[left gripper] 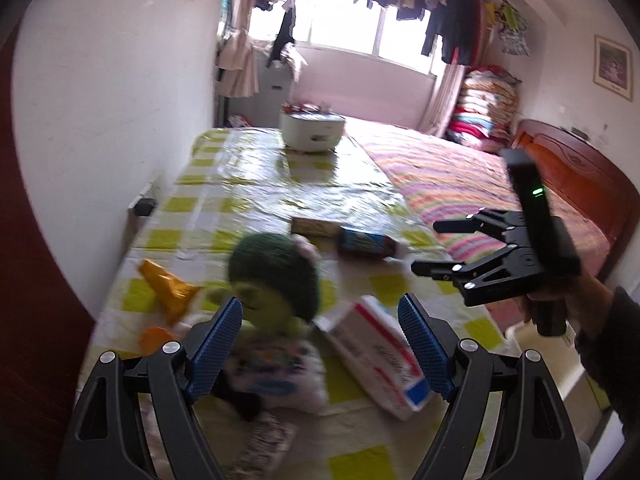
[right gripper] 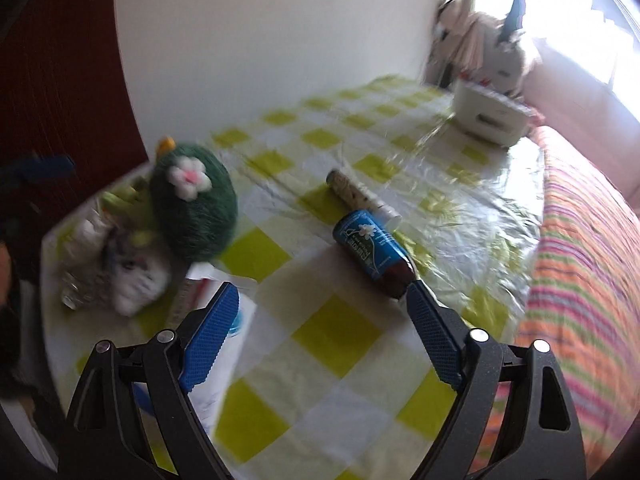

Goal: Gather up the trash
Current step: 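Grasp the blue bottle on the table with the right tool, then grasp the green plush toy with the left tool while the right tool holds the bottle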

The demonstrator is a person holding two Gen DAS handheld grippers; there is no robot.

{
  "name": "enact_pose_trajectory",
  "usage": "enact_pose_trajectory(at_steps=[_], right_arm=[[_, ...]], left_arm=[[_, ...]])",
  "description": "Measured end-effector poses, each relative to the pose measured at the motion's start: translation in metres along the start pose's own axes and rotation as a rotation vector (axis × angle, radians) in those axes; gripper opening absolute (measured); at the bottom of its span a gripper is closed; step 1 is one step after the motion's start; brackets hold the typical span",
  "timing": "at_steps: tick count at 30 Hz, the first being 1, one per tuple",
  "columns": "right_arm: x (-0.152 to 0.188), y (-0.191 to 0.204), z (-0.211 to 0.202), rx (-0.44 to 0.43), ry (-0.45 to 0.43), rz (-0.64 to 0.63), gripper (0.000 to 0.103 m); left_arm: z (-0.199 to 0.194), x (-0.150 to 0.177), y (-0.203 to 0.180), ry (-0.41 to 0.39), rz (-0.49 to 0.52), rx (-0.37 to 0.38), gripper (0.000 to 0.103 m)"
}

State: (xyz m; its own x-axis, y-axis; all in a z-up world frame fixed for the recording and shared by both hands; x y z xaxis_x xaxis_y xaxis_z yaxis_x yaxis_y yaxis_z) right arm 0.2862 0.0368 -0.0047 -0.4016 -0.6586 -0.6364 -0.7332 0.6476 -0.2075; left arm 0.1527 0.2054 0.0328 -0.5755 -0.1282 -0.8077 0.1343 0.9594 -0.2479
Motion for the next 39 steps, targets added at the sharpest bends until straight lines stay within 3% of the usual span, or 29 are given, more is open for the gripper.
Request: enact_pose_trajectory(at_steps=[9, 12, 16, 18, 23, 27, 33, 36, 39], right_arm=[[-0.029, 0.002, 0.082, 0.079, 0.162, -0.200, 0.081], [-0.036, -0.005, 0.100, 0.077, 0.214, -0.209, 0.071], [-0.035, -0.011, 0.121, 0.064, 0.291, -0.210, 0.070], [-0.031, -0.010, 0.128, 0.058, 0.322, -0.215, 0.059], [-0.027, -0.014, 0.125, 0.073, 0.317, -0.147, 0.053], [-0.020, -0.022, 0.093, 0.031, 0.226, 0.002, 0.050], [0.010, -0.031, -0.013, -0.073, -0.065, 0.311, 0.047], [0.038, -0.014, -0.073, -0.083, -0.202, 0.371, 0.047], [0.070, 0.003, -0.118, -0.151, -0.328, 0.462, 0.047]], left_arm=[[-0.006, -0.004, 0.039, -0.011, -0.076, -0.044, 0.078], [-0.004, -0.005, 0.039, -0.005, -0.067, -0.055, 0.078], [-0.003, -0.006, 0.041, 0.000, -0.064, -0.054, 0.078], [-0.002, -0.006, 0.044, 0.002, -0.075, -0.041, 0.078], [0.000, -0.007, 0.054, 0.009, -0.113, -0.039, 0.078], [0.000, -0.007, 0.058, 0.014, -0.133, -0.044, 0.078], [0.014, -0.005, 0.049, 0.057, -0.106, -0.041, 0.078], [0.032, -0.010, 0.039, 0.088, -0.087, -0.018, 0.078], [0.052, -0.018, 0.033, 0.142, -0.055, -0.028, 0.078]])
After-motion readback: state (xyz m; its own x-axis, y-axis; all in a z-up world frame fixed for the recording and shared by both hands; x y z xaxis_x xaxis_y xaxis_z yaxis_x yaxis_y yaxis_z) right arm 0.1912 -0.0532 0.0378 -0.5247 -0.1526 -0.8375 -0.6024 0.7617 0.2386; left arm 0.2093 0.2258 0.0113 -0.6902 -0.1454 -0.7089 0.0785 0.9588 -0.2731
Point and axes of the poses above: each gripper's, at about its wrist camera, not at the fingertips, and z roughly the way its jaws point, y to its left, x to its underside, the point moved 4 cm from there along z, roughly the way its jaws point, and after that the axes turned 11 degrees about x, right-handed, at the moved point
